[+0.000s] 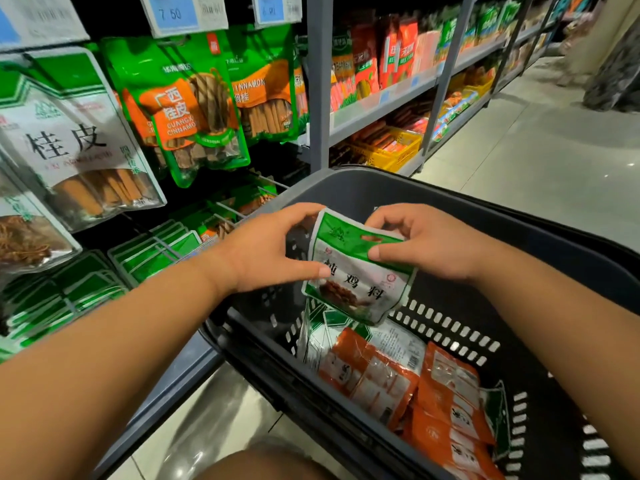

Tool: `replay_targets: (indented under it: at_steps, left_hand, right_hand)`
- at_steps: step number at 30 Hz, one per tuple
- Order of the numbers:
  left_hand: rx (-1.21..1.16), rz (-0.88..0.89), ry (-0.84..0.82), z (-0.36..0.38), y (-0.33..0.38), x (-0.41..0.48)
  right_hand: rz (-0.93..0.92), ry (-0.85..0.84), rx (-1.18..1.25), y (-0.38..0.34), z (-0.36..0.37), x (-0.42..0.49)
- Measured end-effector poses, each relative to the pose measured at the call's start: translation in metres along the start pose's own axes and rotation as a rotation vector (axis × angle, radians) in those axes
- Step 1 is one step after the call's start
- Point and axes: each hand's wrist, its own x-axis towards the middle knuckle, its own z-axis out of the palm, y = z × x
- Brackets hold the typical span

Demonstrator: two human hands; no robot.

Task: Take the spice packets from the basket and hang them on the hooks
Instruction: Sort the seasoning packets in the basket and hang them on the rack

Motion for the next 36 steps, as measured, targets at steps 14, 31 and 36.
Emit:
replay_targets:
  at_steps: [14,31,36]
  left_hand:
    - [-0.139,-0.178,0.184,-0.008,0.004,-0.004]
    - [-0.342,-0.183,0.494,-0.010,-0.016,-0.015]
    - [-0.277,-0.191,0.461,-0.011,-0.013,-0.015]
  right_hand:
    - [0.139,0.322,0.646,0.030,0.025,0.040]
    - [0.521,-0.048,0.116,0.087,0.162,0.043]
    - [0.518,-0.006,-0.013,0.084,0.132,0.038]
